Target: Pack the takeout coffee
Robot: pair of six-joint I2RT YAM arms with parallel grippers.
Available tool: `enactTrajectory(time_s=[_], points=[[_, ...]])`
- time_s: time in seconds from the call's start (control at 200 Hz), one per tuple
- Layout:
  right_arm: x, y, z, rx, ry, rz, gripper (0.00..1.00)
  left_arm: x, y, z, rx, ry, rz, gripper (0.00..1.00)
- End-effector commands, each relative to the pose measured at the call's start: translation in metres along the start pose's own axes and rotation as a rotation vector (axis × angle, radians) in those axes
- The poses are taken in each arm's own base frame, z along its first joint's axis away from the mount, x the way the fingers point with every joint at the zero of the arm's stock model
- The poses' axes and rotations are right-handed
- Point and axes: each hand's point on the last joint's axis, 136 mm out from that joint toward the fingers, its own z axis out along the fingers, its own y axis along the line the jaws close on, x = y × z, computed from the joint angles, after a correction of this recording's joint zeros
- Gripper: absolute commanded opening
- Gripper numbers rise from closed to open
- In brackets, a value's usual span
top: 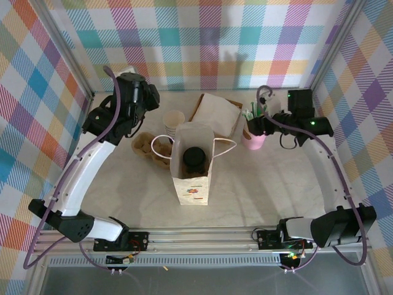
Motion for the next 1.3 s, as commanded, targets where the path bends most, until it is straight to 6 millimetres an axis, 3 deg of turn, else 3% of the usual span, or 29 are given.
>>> enactTrajectory(time_s=[0.0,0.195,0.43,0.59,0.76,1.075,1.295], points=[[-0.012,0.006,-0.004,-0.125,-0.044,-0.104,0.54,0.001,-0.012,0.006,0.073,0.016,0.028,0.44],[-0.002,-0.008,0.007,-0.125,0.005,-0.135,0.45,0.023,-0.013,0.021,0.098,0.105,0.037,0.45],[0.008,-0.026,0.02,-0.086,0.04,-0.136,0.37,0.031,-0.003,0.012,0.096,0.12,0.001,0.45],[0.009,-0.035,0.023,-0.05,0.051,-0.132,0.36,0.036,0.005,0.006,0.096,0.114,-0.047,0.45],[-0.008,-0.037,0.01,-0.04,-0.019,-0.129,0.36,0.039,0.005,0.005,0.101,0.125,-0.056,0.45],[0.005,-0.04,0.019,-0.116,0.014,-0.081,0.31,0.042,0.011,0.002,0.092,0.125,-0.073,0.45],[0.006,-0.04,0.025,-0.149,0.013,-0.062,0.13,0.043,0.012,-0.001,0.093,0.128,-0.08,0.44]])
